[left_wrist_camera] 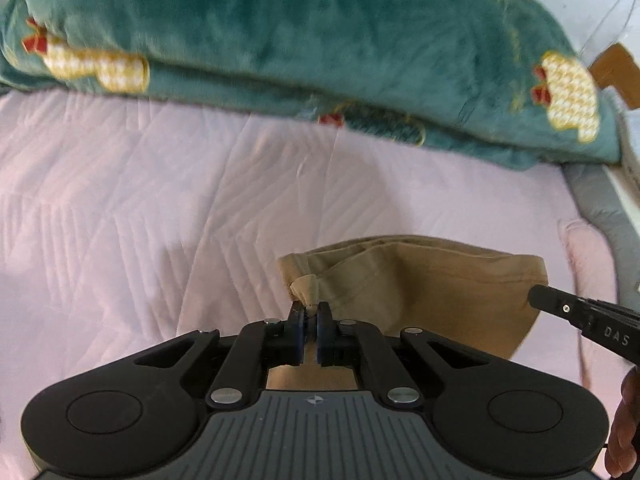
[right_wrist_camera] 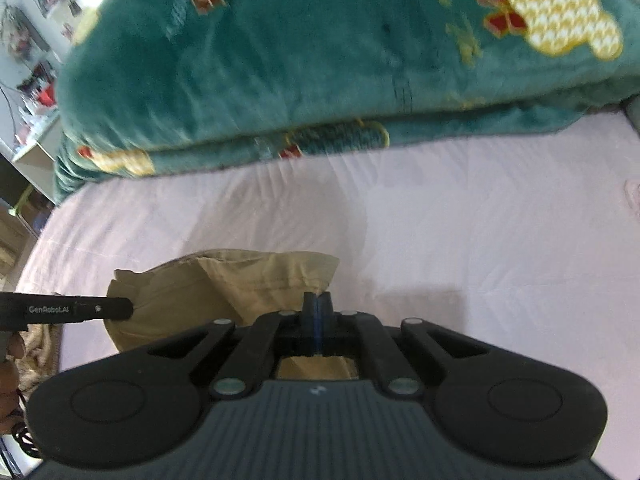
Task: Fold clothes
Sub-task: 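Raise the held khaki garment high with both grippers to unfold it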
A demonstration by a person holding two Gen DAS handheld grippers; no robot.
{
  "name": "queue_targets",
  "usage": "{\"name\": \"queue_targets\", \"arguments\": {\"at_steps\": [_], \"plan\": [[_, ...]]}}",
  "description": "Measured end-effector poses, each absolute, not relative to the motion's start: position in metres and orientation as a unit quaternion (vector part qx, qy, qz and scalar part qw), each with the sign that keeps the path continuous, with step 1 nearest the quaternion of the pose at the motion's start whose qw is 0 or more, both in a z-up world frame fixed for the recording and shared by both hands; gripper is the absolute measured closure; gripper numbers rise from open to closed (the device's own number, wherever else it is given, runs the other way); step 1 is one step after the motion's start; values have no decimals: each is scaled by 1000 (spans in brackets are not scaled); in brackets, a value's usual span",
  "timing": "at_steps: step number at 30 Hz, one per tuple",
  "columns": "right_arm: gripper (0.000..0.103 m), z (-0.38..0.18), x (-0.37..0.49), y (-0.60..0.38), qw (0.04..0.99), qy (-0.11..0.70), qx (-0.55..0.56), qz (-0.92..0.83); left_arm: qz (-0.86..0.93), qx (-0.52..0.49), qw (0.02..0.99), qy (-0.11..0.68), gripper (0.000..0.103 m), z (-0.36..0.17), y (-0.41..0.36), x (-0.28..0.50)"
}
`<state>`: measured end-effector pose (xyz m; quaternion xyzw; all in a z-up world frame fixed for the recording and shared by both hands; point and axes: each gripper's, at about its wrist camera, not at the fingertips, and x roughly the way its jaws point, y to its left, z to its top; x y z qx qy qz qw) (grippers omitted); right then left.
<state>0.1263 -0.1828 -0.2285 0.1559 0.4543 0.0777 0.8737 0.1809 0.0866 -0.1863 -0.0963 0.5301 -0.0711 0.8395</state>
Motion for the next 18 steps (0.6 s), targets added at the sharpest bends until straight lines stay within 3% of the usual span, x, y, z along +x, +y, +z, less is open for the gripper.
{"name": "queue_targets", "arguments": {"at_steps": [18], "plan": [[102,13,136,-220,948,287,120,62,-103,-68,932,341,98,104,59,199]]}}
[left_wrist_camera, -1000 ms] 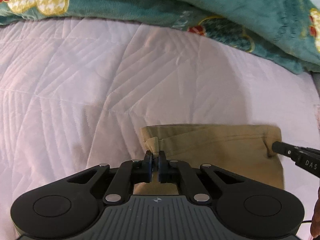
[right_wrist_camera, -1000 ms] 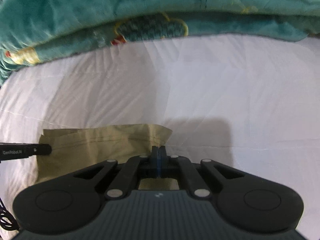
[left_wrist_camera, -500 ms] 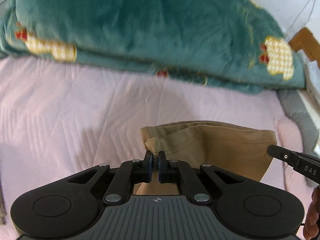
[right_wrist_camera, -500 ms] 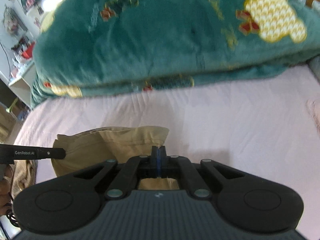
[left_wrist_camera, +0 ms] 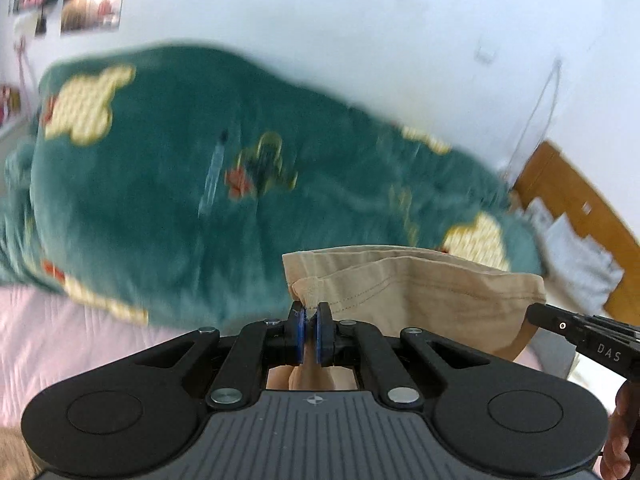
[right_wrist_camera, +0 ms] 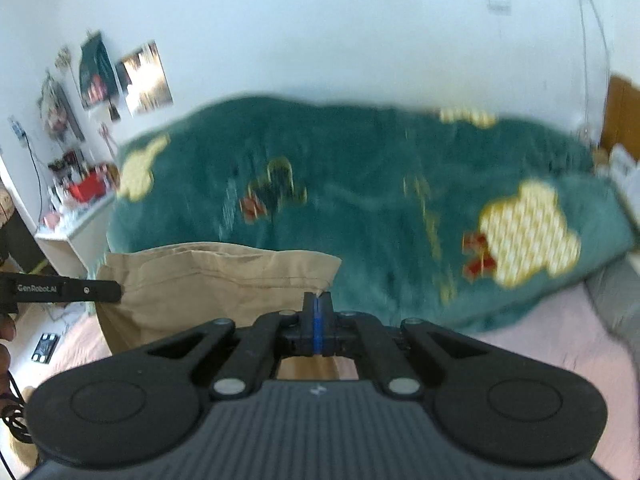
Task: Fold clothes
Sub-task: 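Raise the held khaki garment high with both grippers to unfold it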
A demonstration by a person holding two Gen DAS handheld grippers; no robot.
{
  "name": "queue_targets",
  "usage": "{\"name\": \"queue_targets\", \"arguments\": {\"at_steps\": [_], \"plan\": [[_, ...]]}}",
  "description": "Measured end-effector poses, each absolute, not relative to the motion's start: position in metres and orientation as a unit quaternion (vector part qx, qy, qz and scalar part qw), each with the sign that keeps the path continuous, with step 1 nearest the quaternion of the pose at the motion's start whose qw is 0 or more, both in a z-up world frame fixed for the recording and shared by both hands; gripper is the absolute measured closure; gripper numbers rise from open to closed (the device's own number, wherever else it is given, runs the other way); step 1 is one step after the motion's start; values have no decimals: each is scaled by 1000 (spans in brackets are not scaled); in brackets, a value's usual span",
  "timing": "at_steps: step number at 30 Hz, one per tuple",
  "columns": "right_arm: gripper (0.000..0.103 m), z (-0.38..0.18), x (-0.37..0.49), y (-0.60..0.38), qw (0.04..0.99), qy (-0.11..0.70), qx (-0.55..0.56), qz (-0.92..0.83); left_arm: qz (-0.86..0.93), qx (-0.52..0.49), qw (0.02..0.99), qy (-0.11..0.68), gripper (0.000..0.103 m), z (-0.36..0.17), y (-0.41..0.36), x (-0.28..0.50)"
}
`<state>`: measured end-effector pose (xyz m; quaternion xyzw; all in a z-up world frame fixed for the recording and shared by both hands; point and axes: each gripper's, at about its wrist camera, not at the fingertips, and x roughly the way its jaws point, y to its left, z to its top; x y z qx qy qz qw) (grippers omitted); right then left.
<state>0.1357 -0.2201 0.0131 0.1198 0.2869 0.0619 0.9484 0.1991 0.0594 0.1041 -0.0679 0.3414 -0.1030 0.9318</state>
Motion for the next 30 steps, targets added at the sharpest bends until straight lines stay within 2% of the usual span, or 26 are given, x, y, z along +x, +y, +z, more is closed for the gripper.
{"name": "queue_targets", "arguments": {"at_steps": [8,15,21,30], "plan": [[102,89,123,-225,968,224,98,61,-110,-66,954,272,98,186,57,176],[102,107,99,-219,972,209,87,66,-105,-64,961,247,98,206,62,133],[102,71,53,-200,960,255,73,87,-89,-74,948,296,98,153,76,75],[102,-40,-47,-163,910,388,94,112,-99,-67,892,436,98,17,87,-40]]}}
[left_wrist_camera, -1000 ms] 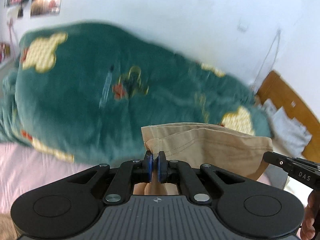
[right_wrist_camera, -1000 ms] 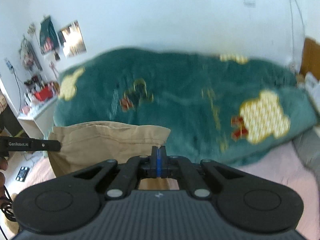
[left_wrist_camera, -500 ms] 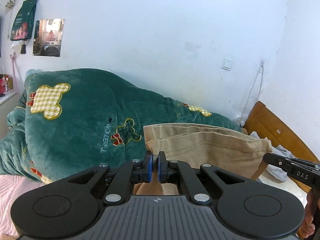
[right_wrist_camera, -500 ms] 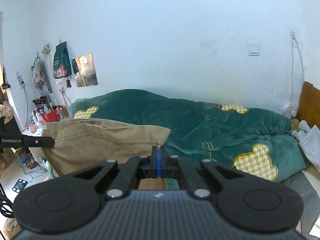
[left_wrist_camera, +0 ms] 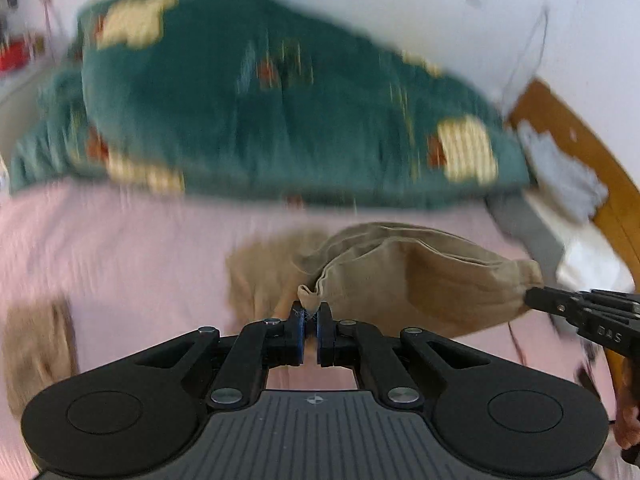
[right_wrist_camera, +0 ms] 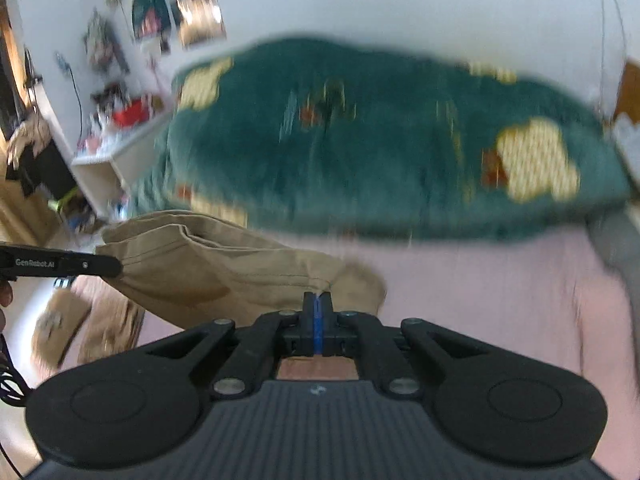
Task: Fold clothes
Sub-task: 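Raise the held khaki garment high with both grippers to unfold it, then lay the khaki garment flat on the bed and open both grippers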
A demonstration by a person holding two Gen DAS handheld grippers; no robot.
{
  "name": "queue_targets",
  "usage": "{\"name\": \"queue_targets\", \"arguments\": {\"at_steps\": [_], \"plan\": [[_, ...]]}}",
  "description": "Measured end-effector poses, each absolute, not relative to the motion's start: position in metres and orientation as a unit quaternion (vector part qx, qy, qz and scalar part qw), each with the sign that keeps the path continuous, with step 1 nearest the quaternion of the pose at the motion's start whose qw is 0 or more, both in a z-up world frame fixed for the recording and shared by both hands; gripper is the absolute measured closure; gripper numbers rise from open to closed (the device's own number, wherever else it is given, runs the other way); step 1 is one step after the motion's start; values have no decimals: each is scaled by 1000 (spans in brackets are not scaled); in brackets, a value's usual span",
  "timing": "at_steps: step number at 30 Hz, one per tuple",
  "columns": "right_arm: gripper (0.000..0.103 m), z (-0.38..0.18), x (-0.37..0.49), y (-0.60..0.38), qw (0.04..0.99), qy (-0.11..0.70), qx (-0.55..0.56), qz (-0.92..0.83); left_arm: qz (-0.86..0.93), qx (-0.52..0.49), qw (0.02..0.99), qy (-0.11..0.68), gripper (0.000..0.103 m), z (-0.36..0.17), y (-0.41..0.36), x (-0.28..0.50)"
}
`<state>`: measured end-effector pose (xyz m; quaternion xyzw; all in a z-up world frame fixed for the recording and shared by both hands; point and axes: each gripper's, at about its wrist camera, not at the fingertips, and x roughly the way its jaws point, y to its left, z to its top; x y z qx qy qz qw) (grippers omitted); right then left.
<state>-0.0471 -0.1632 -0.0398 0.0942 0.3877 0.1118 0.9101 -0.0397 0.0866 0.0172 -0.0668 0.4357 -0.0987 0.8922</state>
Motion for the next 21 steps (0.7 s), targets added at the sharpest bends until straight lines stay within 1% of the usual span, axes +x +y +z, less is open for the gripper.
{"name": "queue_targets", "arguments": {"at_steps": [5,12,14,16,21], "plan": [[102,-95,-105,-142,879,450,100,121,-98,-67,863,491,98,-55,100,-91],[102,-152,-153,-120,849,503,88,135,-93,-61,839,533,98,-143,120,-144],[102,-167,-162,-113,841,517,81,137,-89,-59,831,546,96,-162,123,-157],[101,-182,-172,-107,833,532,70,130,-91,-61,821,560,91,-184,129,-169],[99,-209,-201,-97,820,560,65,103,-99,-72,792,598,91,-227,148,-202]]}}
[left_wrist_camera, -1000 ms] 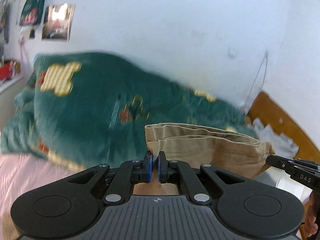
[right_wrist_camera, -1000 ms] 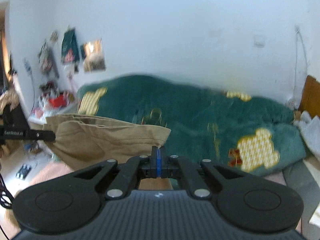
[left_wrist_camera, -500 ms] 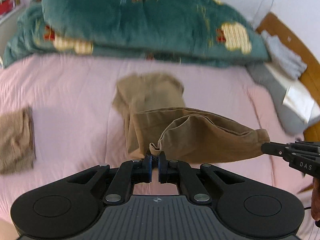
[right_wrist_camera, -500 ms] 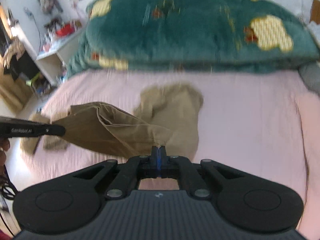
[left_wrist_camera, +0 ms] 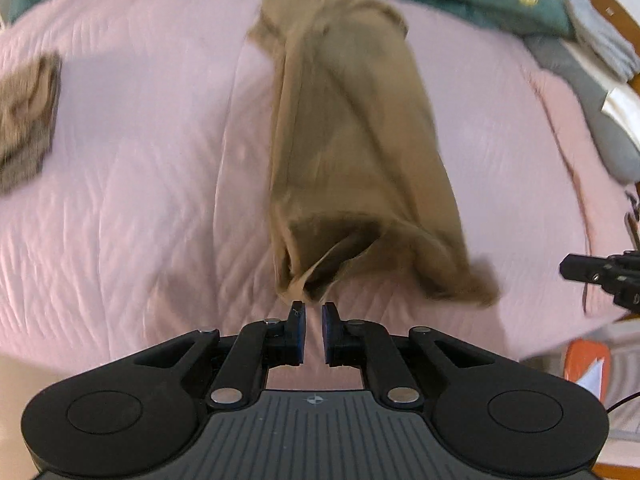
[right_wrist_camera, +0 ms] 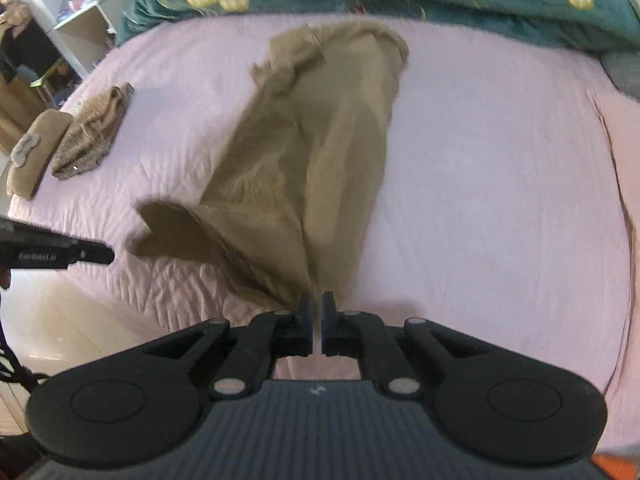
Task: Fold clothes
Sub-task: 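Lay the khaki garment flat on the bed and open both grippers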
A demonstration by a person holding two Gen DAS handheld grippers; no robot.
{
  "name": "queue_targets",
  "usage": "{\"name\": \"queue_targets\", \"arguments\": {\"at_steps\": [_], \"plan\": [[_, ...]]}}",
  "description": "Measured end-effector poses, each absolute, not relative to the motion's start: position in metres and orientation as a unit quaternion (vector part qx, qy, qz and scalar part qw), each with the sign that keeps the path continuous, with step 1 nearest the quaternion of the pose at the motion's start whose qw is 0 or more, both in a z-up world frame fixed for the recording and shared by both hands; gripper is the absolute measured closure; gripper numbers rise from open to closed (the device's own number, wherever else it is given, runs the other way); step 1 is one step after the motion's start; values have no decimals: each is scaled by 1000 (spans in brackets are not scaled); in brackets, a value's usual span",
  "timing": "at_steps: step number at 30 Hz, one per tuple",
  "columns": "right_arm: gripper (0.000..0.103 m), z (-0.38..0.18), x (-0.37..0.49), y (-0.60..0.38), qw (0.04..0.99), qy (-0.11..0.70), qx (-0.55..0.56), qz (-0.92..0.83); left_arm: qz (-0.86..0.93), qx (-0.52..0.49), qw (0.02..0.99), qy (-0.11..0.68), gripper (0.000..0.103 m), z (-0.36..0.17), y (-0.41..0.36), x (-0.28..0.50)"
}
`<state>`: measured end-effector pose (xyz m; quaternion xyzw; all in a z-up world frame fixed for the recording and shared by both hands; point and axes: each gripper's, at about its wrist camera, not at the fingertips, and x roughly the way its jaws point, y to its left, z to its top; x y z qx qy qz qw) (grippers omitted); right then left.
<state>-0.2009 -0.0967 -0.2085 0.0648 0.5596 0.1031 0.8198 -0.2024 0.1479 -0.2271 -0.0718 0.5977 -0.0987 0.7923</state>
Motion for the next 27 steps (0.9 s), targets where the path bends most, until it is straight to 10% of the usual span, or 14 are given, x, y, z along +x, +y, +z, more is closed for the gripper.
{"name": "queue_targets", "arguments": {"at_steps": [27], "plan": [[72,-123,-83,-64,888,451,65,68,-16,-68,862,501,80,-116,143,-81]]}}
